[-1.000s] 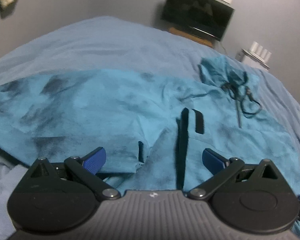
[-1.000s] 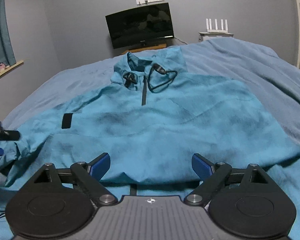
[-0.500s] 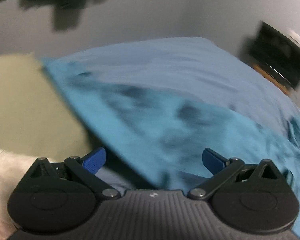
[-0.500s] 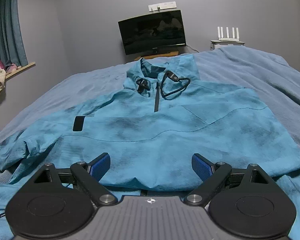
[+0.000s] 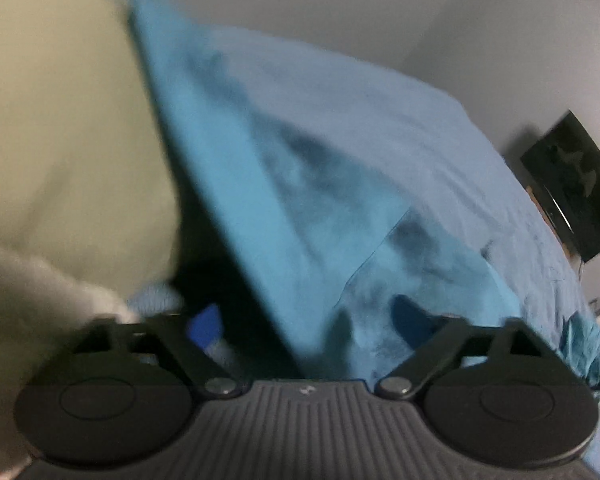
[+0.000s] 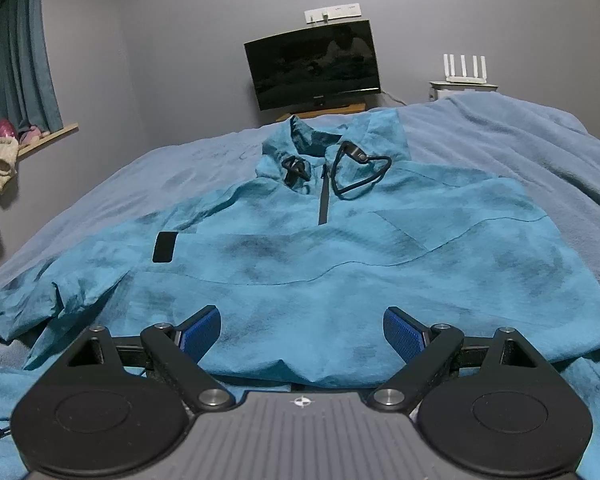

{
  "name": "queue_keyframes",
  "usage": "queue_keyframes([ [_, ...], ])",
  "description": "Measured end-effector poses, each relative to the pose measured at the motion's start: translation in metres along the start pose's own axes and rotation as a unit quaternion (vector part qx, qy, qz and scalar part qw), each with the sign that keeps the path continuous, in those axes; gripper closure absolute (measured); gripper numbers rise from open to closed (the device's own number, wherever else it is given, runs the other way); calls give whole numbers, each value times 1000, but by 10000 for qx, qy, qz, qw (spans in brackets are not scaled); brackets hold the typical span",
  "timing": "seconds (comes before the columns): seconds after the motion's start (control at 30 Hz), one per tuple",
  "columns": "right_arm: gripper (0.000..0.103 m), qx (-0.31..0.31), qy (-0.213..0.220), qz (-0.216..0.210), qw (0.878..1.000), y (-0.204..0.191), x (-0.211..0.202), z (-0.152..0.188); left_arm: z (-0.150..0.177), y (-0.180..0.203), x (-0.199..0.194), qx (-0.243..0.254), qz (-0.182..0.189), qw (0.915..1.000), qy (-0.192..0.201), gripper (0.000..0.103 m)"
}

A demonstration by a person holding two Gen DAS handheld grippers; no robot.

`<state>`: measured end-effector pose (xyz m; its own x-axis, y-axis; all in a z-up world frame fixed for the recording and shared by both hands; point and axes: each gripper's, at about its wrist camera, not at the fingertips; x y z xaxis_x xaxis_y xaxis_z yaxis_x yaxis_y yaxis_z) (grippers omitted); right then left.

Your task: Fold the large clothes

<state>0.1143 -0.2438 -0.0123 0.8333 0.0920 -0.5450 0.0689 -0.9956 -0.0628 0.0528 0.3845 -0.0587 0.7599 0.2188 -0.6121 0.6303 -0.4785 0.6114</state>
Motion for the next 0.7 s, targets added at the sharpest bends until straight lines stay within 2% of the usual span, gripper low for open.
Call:
queue_keyframes([
  [0.07, 12, -56, -9, -14, 10000, -3, 2, 1, -4, -10, 2, -220, -99, 9995, 209, 42],
  [0.1, 12, -74, -20, -17, 10000, -5, 3, 1, -6, -15, 1, -353, -101, 9987, 351, 46],
  [0.2, 12, -144, -46, -35, 9999, -9, 5, 3, -10, -18, 2, -505, 161, 9961, 709, 46],
  [0.27, 12, -196, -55, -49, 9998, -11, 6, 4, -10, -12, 10, -358, 292, 9965, 703, 48],
  [0.33, 12, -228, -57, -53, 9997, -12, 6, 5, -4, -6, 16, -359, 352, 9967, 639, 65],
  [0.37, 12, -250, -55, -55, 9997, -13, 7, 6, 0, -1, 18, -366, 368, 9968, 615, 80],
  [0.4, 12, -270, -54, -56, 9996, -14, 8, 6, 2, 6, 16, -300, 371, 9969, 621, 87],
  [0.47, 12, -317, -58, -56, 9995, -16, 9, 6, 5, 23, 7, -5, 490, 9948, 895, 93],
  [0.5, 12, -345, -61, -57, 9994, -17, 9, 7, 6, 31, -2, 191, 561, 9916, 1146, 97],
  [0.6, 12, -420, -61, -78, 9991, -19, 10, 8, 8, 52, -28, 800, 647, 9763, 1906, 99],
  [0.7, 12, -472, -71, -101, 9988, -19, 11, 10, 15, 77, -43, 1233, 980, 9622, 2221, 99],
])
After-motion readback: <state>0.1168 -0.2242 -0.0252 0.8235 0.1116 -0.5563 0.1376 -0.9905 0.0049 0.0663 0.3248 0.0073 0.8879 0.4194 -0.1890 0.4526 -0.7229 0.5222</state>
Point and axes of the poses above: each gripper's, at about its wrist camera, not at the fingertips, and x roughly the way its jaws point, y to its right, z to its underside, and after that the axes turned 12 degrees about z, right-handed
